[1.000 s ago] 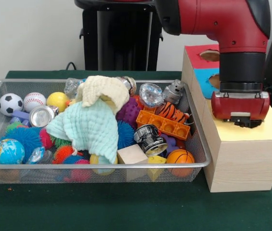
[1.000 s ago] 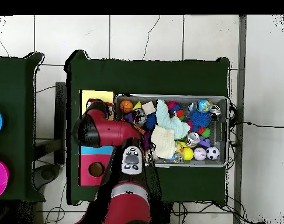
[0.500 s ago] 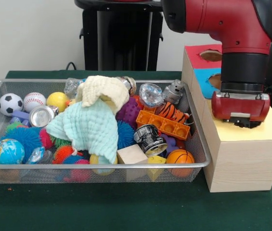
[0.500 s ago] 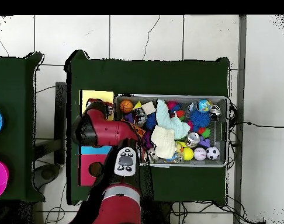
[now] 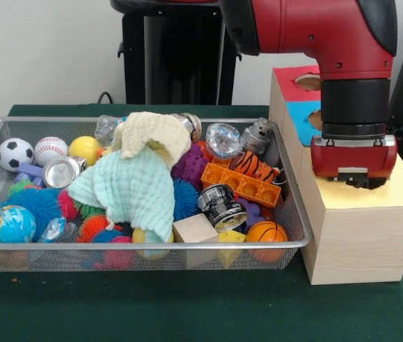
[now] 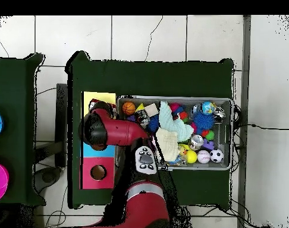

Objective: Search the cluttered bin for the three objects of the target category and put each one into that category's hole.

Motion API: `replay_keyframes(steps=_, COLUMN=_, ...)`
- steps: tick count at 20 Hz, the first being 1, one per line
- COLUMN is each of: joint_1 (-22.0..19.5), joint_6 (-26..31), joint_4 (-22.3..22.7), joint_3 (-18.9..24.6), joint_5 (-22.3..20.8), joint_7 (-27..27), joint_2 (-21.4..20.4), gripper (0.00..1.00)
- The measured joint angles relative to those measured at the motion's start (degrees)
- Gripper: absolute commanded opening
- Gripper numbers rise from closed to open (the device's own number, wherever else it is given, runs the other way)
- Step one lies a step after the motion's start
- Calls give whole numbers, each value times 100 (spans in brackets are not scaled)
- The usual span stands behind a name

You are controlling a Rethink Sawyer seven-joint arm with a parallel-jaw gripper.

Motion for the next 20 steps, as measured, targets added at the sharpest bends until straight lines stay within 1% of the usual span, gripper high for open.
replay_keyframes(steps=2, joint_1=-177, joint_6=21, joint_4=66, joint_3=200, joint_5=-97, joint_7=-1, joint_2=-44, gripper=0)
replay_keyframes(steps=11, joint_1=-482, joint_6=74, joint_4=172, joint_3=542, joint_5=-246, joint_7=-1, joint_2=-101, gripper=0)
replay_keyframes(steps=20, joint_1=-964, joint_6=334, joint_4=300, joint_3=1070, joint_5=-253, joint_7=-5, joint_2=-139, gripper=0)
